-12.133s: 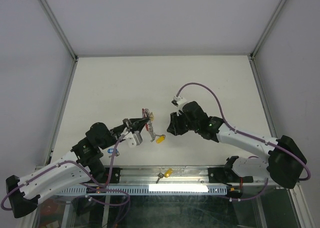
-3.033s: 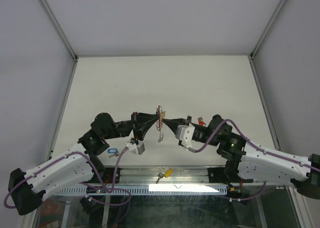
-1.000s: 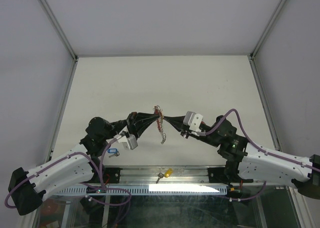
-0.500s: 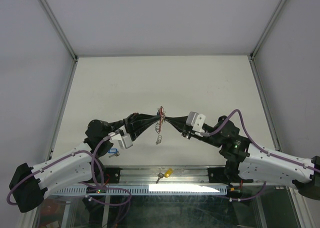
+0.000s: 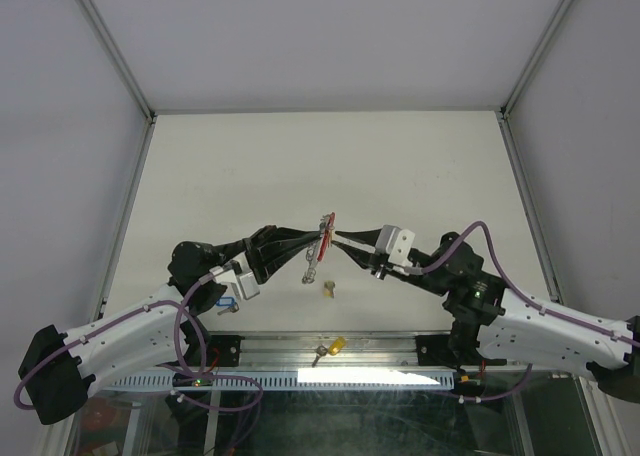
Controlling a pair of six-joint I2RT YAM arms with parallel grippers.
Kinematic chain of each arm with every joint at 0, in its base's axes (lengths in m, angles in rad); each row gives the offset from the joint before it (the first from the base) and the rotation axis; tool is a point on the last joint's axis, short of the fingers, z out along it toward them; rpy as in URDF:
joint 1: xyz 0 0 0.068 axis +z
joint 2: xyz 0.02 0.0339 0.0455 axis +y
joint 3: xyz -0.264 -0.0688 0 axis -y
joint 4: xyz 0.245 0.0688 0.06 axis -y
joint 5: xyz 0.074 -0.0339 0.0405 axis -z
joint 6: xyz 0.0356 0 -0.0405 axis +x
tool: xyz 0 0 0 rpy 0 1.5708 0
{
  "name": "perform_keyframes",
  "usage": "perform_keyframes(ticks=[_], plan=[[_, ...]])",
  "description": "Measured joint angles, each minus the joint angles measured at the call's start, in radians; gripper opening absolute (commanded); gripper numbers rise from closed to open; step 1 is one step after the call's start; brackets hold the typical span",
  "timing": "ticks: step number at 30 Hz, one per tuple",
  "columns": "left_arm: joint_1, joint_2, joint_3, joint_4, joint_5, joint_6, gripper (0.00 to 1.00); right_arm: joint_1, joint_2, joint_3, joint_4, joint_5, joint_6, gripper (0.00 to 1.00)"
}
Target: Put the keys on the keyring
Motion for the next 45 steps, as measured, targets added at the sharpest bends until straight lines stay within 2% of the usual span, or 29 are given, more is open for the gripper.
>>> perform_keyframes(ticks=[13,24,34,45], plan=[[0.0,0.009,0.0,0.021,-0.01,-0.063,0.0,0.0,-0.037,0.0,-0.021,-0.037,-0.142,0.26],[0.0,0.056,-0.003,0.046,-0.083,-0.21,0.0,0.0,-0.09,0.046,-0.133,-0.002,-0.078,0.24],[0.0,0.095,-0.004,0.11,0.0,-0.287,0.0,-0.001,-0.031,0.122,-0.204,-0.125,-0.087,0.27],[0.0,0.101,-0.003,0.131,0.081,-0.312,0.0,-0.001,-0.004,0.122,-0.22,-0.167,-0.091,0.25]])
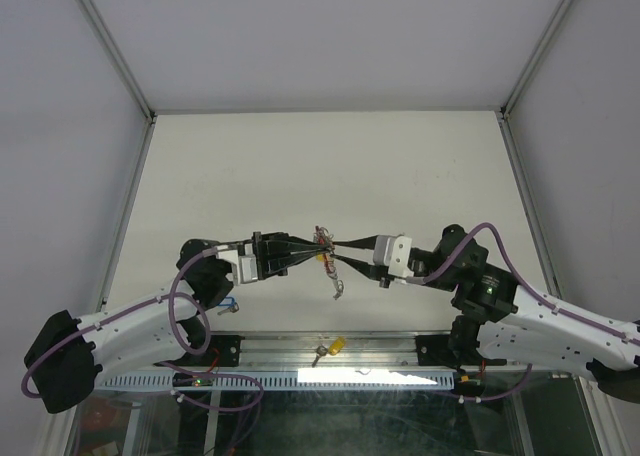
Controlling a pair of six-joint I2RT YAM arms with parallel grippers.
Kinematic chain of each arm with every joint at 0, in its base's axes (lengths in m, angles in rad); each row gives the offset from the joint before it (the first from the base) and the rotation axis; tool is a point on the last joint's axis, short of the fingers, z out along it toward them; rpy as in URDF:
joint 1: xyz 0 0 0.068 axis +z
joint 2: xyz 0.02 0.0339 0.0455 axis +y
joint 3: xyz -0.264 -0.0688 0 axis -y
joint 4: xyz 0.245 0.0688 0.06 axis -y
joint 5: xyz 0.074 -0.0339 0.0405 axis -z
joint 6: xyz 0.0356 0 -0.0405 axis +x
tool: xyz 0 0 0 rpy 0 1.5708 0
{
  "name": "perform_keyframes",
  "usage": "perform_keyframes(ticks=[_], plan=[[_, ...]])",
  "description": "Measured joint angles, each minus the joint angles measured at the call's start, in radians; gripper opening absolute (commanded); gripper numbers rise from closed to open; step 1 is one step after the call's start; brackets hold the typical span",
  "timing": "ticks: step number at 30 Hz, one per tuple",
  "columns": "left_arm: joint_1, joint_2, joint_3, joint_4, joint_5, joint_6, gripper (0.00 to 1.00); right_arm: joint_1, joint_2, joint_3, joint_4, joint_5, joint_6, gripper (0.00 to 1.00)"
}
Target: Put the keys on the keyring
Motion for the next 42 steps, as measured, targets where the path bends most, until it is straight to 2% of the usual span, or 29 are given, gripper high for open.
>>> perform_keyframes(ticks=[6,10,13,17,18,21,23,27,35,42], plan=[[0.0,0.009,0.0,0.001,0.026,-0.005,0.0,0.0,0.009,0.0,0.0,-0.019,0.0,0.15],[0.001,0.009,0.0,0.006,0.027,-0.007,0.0,-0.001,0.01,0.0,-0.006,-0.022,0.0,0.13],[0.004,0.009,0.0,0.008,0.03,-0.009,0.0,-0.001,0.01,0.0,-0.008,-0.027,0.001,0.0],[0.006,0.009,0.0,0.009,0.042,-0.011,0.0,-0.001,0.01,0.002,-0.018,-0.033,0.005,0.0],[0.006,0.009,0.0,0.006,0.043,-0.011,0.02,-0.001,0.01,0.006,-0.027,-0.033,0.005,0.0],[0.006,0.005,0.01,-0.023,0.043,0.002,0.21,-0.001,0.018,0.045,-0.092,-0.029,0.003,0.0],[0.006,-0.009,0.034,-0.092,0.037,0.026,0.28,-0.001,0.034,0.093,-0.167,-0.019,0.0,0.0],[0.006,-0.043,0.117,-0.296,0.015,0.098,0.32,-0.001,0.095,0.232,-0.345,0.011,-0.011,0.0],[0.005,-0.055,0.27,-0.723,-0.038,0.272,0.31,-0.001,0.266,0.501,-0.711,0.078,-0.002,0.0],[0.005,-0.04,0.307,-0.904,-0.039,0.35,0.3,-0.001,0.37,0.597,-0.908,0.119,0.02,0.0]])
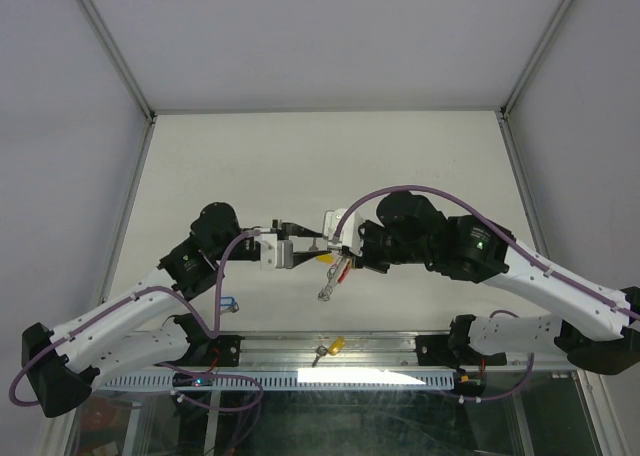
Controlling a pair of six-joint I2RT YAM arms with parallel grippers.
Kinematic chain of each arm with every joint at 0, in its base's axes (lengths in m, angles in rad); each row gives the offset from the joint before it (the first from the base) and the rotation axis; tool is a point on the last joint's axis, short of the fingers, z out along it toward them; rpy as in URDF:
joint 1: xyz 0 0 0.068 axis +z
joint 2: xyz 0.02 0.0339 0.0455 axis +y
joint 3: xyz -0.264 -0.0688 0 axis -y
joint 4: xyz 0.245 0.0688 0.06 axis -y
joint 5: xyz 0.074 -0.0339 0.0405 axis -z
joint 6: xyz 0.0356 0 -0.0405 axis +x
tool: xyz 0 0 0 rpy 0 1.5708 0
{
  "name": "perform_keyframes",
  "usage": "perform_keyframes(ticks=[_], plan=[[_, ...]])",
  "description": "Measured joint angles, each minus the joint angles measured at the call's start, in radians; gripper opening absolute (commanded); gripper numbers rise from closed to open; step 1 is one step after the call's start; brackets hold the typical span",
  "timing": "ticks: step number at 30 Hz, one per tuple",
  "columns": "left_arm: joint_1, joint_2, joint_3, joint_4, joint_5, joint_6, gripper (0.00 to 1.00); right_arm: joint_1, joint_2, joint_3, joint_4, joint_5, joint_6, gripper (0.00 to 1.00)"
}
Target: Put the keys on the keyring
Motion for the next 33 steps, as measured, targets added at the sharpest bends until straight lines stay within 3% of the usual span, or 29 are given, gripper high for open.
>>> perform_keyframes(ticks=[10,33], plan=[[0.0,0.055,0.024,-0.077,0.068,-0.008,0.3,0.0,0.018,0.005,-0.064,0.011,0.004,0.0],[-0.001,0.157,0.088,-0.093,0.136,-0.12,0.21,0.0,-0.005,-0.009,0.023,0.003,0.003,0.0]])
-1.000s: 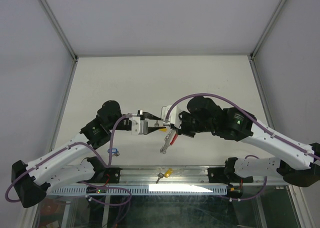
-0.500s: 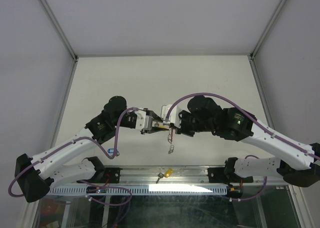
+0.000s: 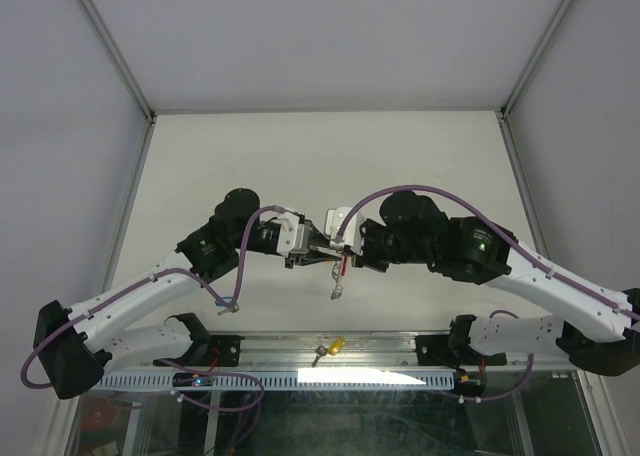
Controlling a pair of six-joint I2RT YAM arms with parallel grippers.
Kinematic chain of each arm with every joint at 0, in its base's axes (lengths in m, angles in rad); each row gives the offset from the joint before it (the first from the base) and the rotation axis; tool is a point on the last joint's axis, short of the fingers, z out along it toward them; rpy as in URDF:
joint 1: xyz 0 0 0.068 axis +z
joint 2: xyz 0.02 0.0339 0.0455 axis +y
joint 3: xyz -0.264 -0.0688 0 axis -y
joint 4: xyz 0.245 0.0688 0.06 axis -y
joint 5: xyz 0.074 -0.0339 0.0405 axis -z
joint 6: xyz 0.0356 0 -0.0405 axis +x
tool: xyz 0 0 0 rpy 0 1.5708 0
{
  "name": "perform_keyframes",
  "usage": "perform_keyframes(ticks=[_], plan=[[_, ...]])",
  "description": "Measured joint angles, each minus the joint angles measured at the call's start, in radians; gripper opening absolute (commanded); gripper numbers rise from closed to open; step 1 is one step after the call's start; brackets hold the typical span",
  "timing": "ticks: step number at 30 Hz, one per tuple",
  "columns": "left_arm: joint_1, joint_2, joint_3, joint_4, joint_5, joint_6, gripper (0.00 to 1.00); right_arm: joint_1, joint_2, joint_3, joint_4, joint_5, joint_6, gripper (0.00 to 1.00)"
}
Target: Put the keys on the keyring
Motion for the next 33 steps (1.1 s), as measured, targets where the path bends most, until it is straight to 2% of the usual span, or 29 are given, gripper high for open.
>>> perform_keyframes(ticks=[9,18,24,29,33], plan=[[0.0,0.011,0.009,-0.002,0.0,-0.016,0.16,0.0,0.0,-0.012,0.006,0.0,0.0,0.0],[0.0,0.024,0.028,-0.037,-0.001,-0.014,0.0,0.0,0.0,-0.017,0.006,0.0,0.0,0.0],[-0.001,0.034,0.043,-0.061,-0.001,-0.006,0.0,-0.002,0.0,-0.02,0.006,0.0,0.0,0.0],[-0.001,0.037,0.046,-0.082,-0.002,0.011,0.0,-0.002,-0.014,-0.053,0.042,0.0,0.006,0.26],[0.0,0.045,0.045,-0.072,-0.034,-0.023,0.0,-0.002,-0.066,-0.103,0.115,0.026,0.029,0.39]])
